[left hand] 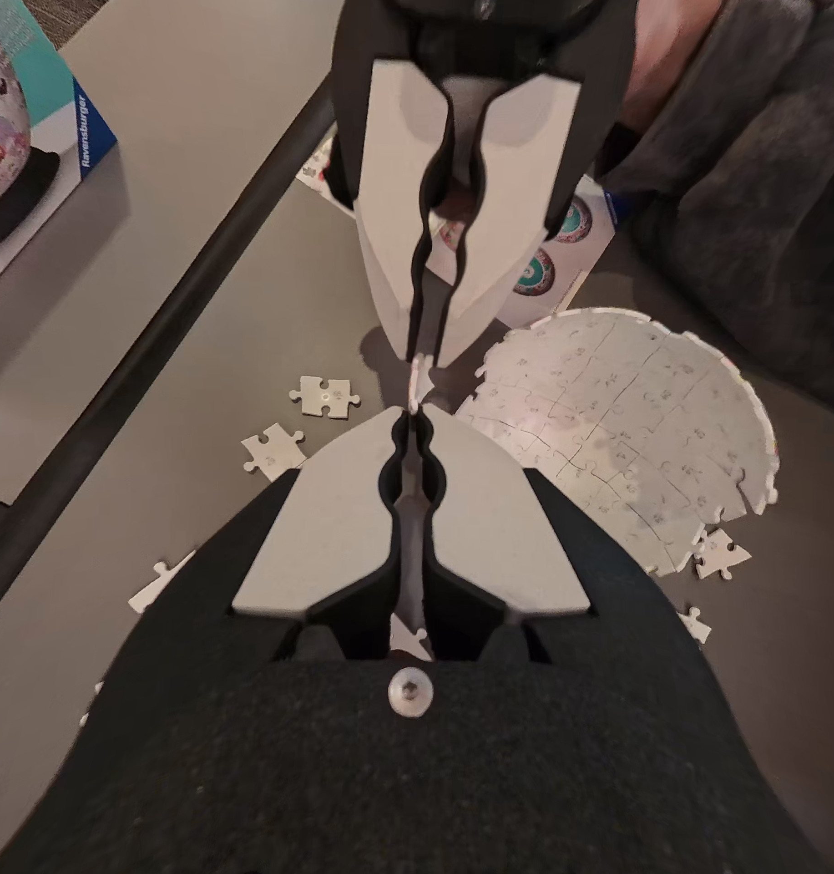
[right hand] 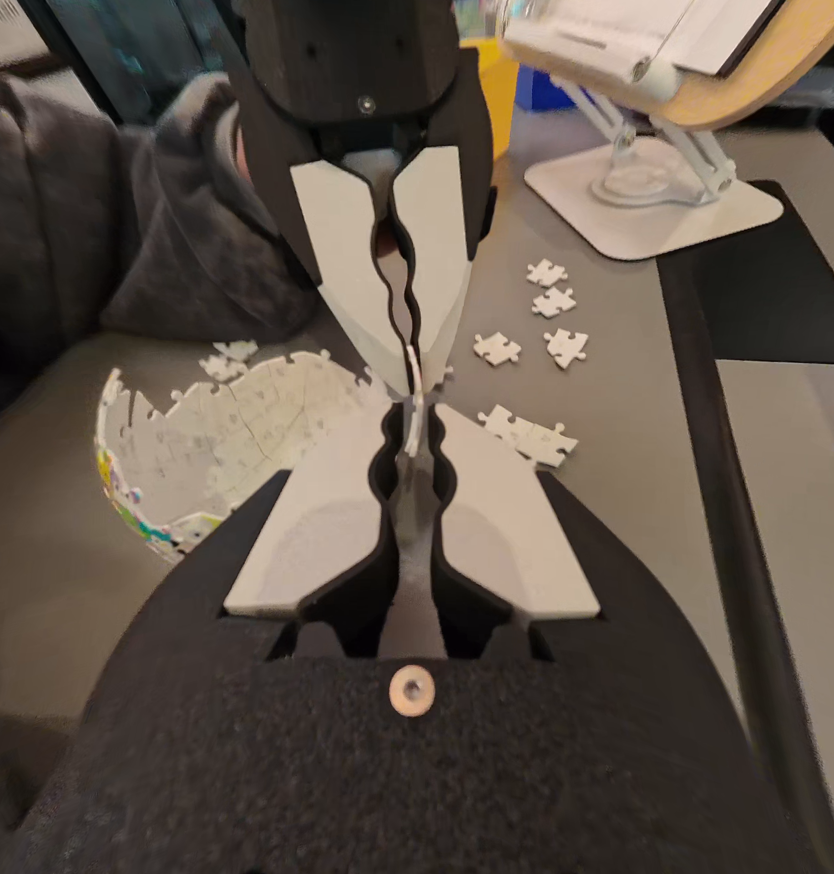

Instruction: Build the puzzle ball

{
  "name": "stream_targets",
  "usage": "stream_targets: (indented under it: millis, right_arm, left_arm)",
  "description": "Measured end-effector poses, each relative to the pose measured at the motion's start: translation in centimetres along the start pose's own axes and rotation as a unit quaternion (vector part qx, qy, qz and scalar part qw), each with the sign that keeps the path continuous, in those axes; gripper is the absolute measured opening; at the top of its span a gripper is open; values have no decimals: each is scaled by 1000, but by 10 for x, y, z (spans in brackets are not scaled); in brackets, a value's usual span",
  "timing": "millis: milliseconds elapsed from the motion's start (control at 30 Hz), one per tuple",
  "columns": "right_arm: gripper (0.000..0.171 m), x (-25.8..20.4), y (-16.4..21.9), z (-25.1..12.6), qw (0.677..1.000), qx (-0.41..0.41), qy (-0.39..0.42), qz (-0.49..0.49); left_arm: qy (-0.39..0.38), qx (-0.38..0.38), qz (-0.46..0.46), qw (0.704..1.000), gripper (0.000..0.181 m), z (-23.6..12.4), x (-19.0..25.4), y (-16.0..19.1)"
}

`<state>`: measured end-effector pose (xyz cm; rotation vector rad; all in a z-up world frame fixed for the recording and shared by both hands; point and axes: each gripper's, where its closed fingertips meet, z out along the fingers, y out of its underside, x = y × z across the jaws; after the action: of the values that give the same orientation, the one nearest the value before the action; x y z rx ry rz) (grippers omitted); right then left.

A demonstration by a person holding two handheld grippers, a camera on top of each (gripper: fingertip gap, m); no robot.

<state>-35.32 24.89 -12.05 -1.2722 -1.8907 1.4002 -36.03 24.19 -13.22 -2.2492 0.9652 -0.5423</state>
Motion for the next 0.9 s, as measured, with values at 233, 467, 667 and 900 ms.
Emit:
stream_targets:
  millis: [233, 467, 667, 900]
  right_arm:
    - [13, -5, -11, -1, 993, -100, 17, -65]
    - [4, -2, -9, 8, 991, -118, 1, -62]
    - [2, -3, -5, 5, 990, -126, 1, -58]
    - [2, -1, -1, 6, 989, -140, 6, -50]
  left_arm:
    - [16, 5, -10, 1000, 2, -1, 2, 0]
    - [24, 0, -6, 1000, 2, 2, 5, 1]
    - [28, 1, -9, 1000, 2, 3, 7, 1]
    - [22, -3, -8, 1000, 2, 4, 4, 4]
